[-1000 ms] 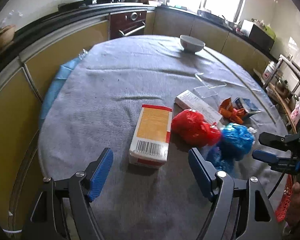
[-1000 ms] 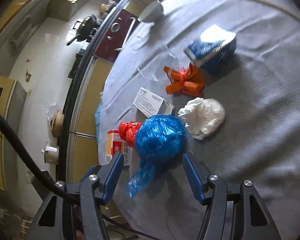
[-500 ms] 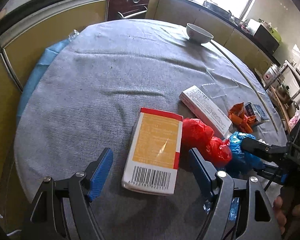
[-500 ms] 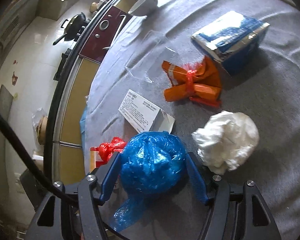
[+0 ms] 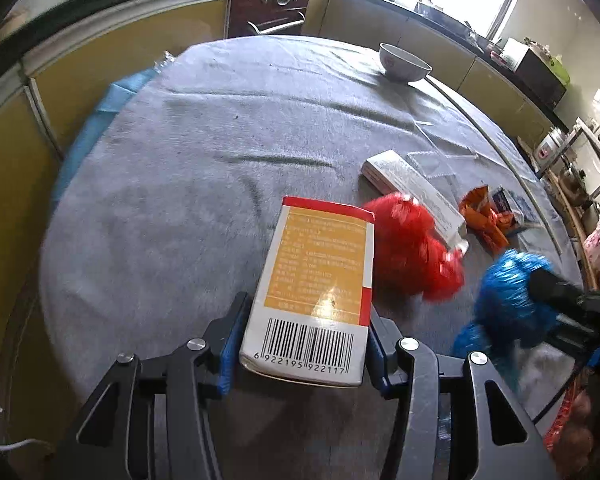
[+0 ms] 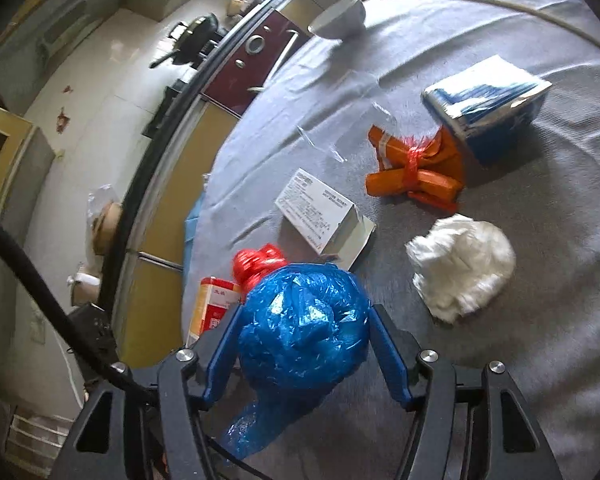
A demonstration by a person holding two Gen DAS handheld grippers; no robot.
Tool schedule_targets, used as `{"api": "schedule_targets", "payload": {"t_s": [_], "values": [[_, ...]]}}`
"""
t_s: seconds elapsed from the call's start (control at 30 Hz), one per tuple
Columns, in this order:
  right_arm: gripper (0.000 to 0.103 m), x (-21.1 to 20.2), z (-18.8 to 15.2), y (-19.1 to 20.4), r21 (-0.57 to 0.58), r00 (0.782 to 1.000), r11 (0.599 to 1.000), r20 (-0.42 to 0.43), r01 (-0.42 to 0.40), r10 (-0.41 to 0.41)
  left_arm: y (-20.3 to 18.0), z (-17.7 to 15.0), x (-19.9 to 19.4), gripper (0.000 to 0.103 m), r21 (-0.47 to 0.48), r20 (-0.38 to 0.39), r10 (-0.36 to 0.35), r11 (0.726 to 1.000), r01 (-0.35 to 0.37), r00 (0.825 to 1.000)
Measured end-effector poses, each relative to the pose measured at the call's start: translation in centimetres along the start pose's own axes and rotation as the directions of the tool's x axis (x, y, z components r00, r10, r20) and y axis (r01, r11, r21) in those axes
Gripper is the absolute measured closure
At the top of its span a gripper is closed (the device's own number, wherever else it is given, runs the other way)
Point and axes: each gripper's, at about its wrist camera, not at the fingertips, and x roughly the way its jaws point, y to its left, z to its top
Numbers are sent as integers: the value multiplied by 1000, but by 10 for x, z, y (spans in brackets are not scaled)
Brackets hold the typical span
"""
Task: Collect trash
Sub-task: 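Carry the box and blue bags to the red basket and release both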
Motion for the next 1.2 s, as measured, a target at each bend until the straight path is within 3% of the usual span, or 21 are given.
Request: {"api": "schedule_targets", "payload": {"t_s": [0.3,0.53,0.93,1.2], "values": [[38,-77,-30,-23,-16,994,998,90,-56,57,-30,-26,-51,50,85,100,44,995,-52,994],[38,-139,-49,-47,-11,980,999,193,-42,43,-81,-30,-80,50,187,150,-13,982,-16,989],[38,-235,-64,-100,73,926,997,377,-28,-1,-172,-56,-90,50,367,90,-123,927,82,988],[38,-274,-77,-125,113,893,993,449,-29,-25,-211,-71,-96,50,447,68,-150,888,105,986]]}}
